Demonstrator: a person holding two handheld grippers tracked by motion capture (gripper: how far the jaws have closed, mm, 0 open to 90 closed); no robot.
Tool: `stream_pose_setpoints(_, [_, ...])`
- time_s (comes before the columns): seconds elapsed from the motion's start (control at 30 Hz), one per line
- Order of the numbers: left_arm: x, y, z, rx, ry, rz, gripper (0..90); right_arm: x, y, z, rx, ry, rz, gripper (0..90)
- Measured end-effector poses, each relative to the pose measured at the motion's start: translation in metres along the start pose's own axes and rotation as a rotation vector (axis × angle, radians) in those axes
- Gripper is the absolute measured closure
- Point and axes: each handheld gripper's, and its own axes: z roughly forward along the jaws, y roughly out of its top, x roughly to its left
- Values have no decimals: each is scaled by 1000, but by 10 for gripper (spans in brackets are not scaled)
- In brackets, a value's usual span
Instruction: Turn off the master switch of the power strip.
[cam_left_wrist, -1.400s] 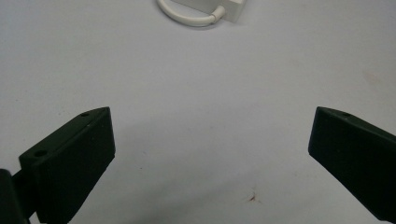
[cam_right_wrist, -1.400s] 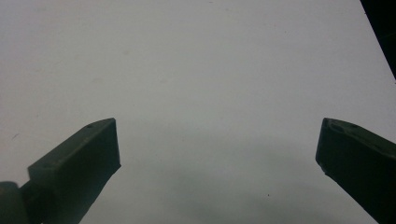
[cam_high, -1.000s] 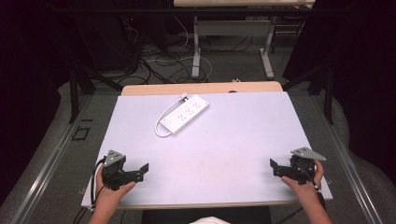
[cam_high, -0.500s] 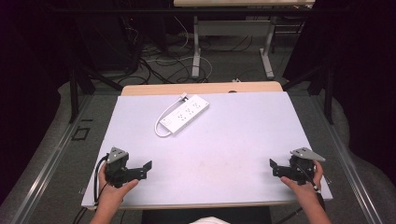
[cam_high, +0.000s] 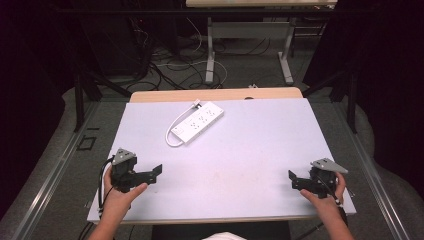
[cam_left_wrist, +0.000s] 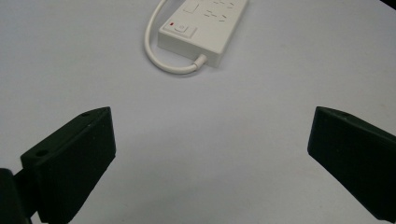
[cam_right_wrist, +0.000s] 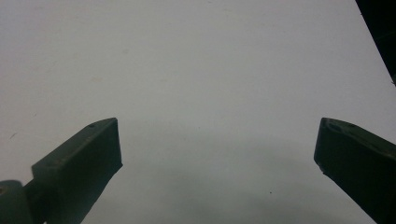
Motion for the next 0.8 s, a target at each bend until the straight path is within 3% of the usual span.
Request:
stream_pose_setpoints(0.3, [-3,16,-2,5,9,12,9,0,0,0,-2,0,-2,2])
stream_pose_setpoints(0.7, [-7,36,1,-2,-5,2,9,1,-1,1,-10,-7,3,2])
stream_pose_setpoints(0.8, [-9,40,2,16,-14,9,9,1,-1,1,-9,-6,5,2])
